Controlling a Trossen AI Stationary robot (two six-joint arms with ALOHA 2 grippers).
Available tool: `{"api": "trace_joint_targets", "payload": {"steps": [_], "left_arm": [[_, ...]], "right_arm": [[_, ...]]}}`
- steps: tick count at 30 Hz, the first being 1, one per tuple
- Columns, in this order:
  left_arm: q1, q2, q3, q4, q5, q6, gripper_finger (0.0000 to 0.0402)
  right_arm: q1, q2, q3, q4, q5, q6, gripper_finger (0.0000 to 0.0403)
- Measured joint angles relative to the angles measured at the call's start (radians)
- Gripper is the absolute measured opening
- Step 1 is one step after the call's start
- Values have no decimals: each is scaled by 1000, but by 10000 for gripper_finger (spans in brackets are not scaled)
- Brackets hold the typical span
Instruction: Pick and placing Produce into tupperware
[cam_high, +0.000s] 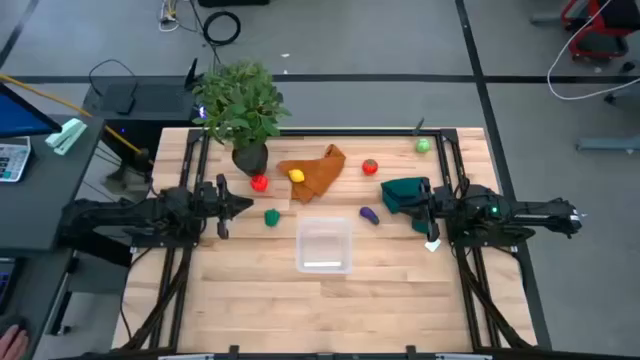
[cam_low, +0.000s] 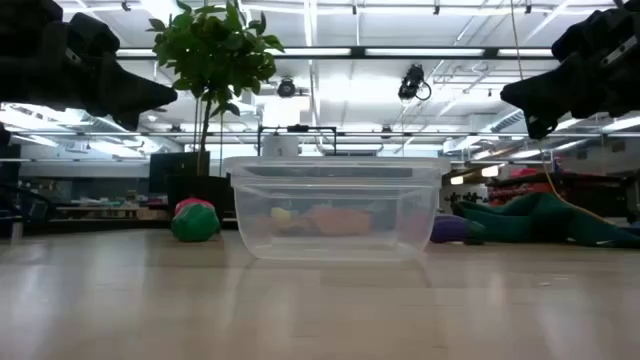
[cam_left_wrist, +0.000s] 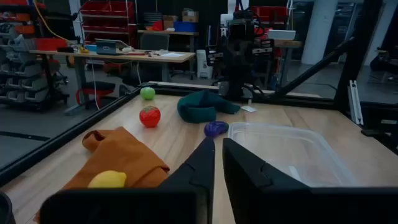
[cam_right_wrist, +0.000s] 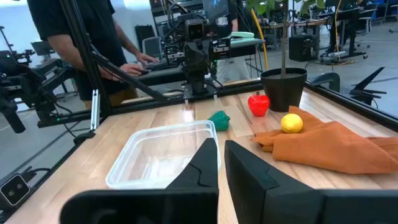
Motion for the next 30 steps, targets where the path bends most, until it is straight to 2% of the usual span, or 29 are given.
{"api": "trace_joint_targets", "payload": {"steps": [8,19,30], "left_arm": [[0,0,0,0,0,0,28],[0,0,0,0,0,0,40],[0,0,0,0,0,0,28]], "right_arm": [[0,0,0,0,0,0,0],[0,0,0,0,0,0,0],[0,0,0,0,0,0,0]]}}
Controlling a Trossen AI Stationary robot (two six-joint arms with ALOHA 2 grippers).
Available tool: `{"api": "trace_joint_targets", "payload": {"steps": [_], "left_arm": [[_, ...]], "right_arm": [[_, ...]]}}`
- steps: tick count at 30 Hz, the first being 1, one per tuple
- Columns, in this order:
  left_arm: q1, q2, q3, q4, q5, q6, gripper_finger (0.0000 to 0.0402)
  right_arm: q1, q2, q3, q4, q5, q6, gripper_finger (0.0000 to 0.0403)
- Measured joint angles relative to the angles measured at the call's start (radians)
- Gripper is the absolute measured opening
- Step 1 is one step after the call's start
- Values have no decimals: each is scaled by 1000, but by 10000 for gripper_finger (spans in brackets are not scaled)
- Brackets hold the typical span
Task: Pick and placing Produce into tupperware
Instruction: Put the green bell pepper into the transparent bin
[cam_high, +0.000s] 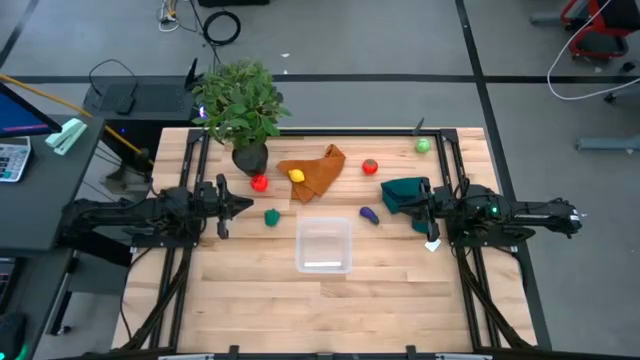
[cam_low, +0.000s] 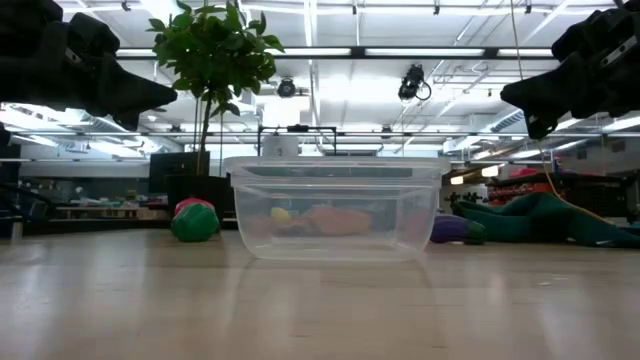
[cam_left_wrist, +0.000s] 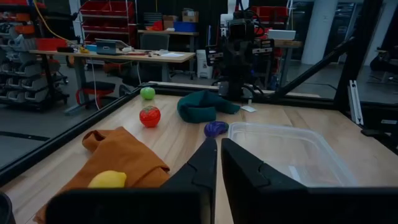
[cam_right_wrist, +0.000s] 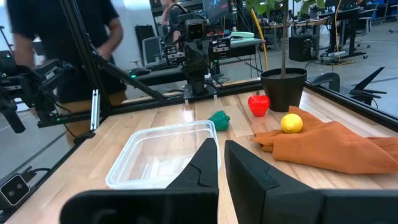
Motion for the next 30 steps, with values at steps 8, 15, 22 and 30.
{"api": "trace_joint_targets", "payload": {"steps": [8,15,22,30], "left_arm": [[0,0,0,0,0,0,39],[0,0,0,0,0,0,35],[0,0,0,0,0,0,28],[0,0,0,0,0,0,40]], "right_arm": [[0,0,0,0,0,0,0],[0,0,0,0,0,0,0],[0,0,0,0,0,0,0],[0,0,0,0,0,0,0]]}}
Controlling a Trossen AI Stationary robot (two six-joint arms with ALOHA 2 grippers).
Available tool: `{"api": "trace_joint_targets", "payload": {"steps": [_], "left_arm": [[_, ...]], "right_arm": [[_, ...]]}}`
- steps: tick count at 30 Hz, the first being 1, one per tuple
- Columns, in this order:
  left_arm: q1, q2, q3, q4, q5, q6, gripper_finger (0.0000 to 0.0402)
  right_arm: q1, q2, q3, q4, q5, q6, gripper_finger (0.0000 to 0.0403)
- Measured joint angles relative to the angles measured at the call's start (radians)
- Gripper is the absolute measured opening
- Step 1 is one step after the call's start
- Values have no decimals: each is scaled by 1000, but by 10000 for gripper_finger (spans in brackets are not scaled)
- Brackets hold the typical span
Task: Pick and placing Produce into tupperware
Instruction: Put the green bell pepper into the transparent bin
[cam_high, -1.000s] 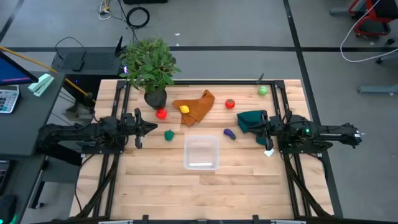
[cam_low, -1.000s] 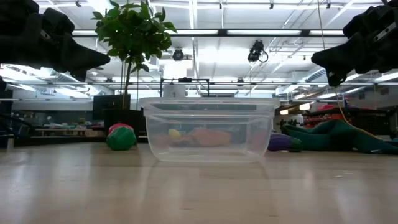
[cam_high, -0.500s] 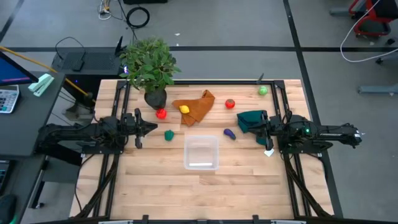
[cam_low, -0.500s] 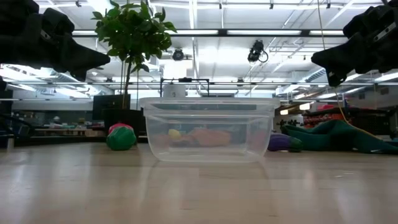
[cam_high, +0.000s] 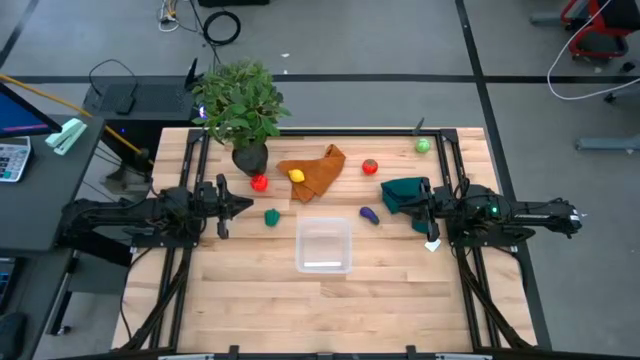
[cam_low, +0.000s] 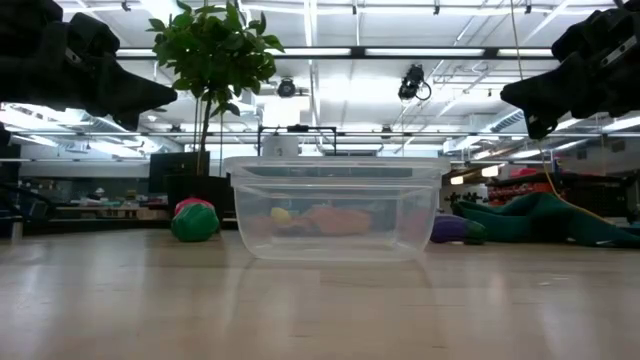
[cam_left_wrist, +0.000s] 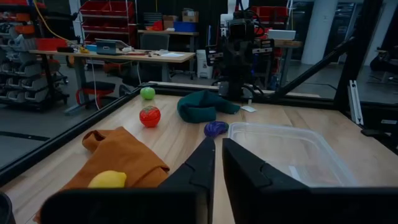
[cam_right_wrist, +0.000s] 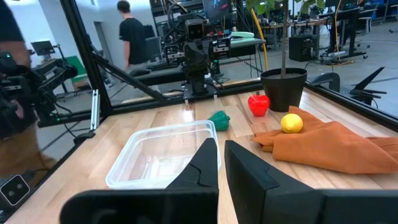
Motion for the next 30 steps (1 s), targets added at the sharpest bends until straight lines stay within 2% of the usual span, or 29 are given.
{"api": "trace_joint_targets", "payload": {"steps": [12,23,30], "left_arm": [[0,0,0,0,0,0,28],[0,0,0,0,0,0,40],[0,0,0,16,0,0,32]], "right_arm": [[0,0,0,0,0,0,0],[0,0,0,0,0,0,0],[0,0,0,0,0,0,0]]}}
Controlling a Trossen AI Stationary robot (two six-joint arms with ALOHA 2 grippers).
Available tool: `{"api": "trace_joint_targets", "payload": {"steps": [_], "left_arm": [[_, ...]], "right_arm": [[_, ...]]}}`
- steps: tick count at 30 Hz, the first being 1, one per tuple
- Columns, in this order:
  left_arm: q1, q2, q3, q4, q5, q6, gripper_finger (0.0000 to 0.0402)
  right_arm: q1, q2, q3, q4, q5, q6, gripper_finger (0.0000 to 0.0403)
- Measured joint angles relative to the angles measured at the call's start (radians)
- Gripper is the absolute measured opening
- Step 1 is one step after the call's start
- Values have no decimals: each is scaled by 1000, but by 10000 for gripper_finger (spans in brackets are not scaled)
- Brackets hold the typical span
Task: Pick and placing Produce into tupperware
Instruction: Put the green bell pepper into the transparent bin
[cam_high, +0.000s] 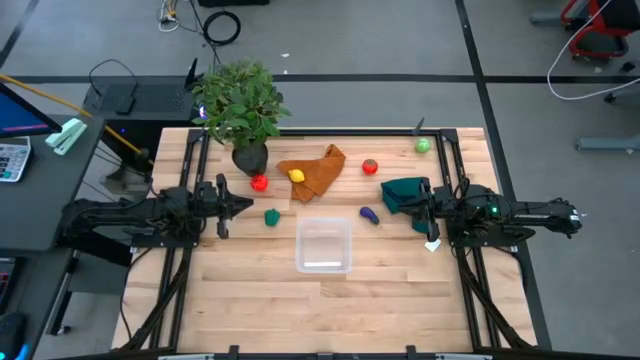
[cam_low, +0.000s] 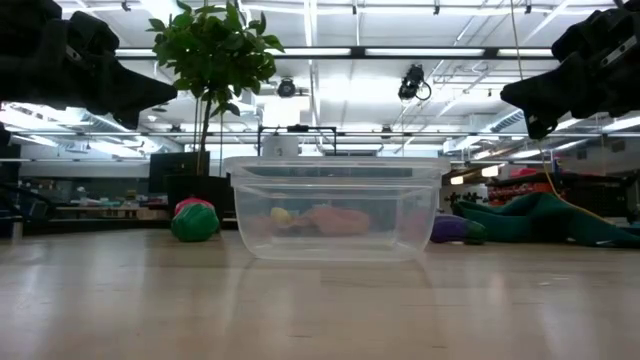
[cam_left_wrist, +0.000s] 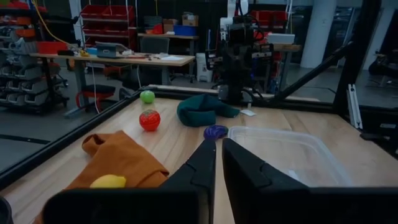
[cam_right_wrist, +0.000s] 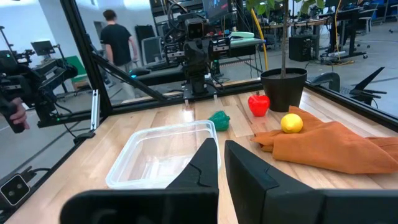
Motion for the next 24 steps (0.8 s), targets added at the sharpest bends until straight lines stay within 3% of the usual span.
{"api": "trace_joint_targets", "payload": {"steps": [8,24], "left_arm": [[0,0,0,-3,0,-84,27],[0,0,0,-9,0,-79,21]], "right_arm": [[0,0,0,0,0,0,0],[0,0,0,0,0,0,0]]}}
